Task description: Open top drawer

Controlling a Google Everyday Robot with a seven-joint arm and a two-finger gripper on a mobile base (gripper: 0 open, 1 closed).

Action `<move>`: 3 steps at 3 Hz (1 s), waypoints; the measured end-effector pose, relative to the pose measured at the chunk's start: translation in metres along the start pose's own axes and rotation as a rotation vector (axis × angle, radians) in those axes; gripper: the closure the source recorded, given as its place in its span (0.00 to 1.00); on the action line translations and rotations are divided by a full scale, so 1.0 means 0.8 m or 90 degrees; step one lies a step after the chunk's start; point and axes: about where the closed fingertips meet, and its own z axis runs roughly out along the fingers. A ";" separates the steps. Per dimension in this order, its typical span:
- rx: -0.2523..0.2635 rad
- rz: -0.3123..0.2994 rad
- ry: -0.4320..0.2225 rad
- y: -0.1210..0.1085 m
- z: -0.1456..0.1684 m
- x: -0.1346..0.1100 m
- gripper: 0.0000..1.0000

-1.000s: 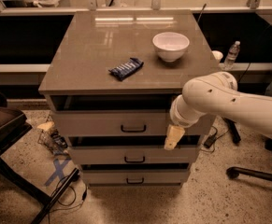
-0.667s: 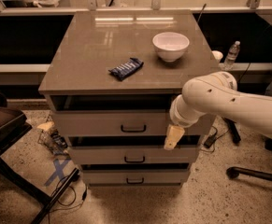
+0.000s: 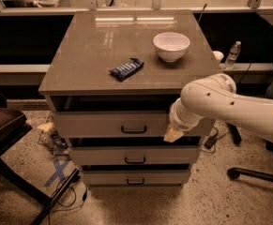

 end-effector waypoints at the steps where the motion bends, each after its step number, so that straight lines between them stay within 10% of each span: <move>1: -0.009 0.001 0.011 0.023 -0.007 -0.002 0.61; 3: -0.014 0.010 0.017 0.042 -0.024 -0.001 1.00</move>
Offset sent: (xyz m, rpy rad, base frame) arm -0.1241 -0.0222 0.0077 -0.0386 0.0864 -0.0942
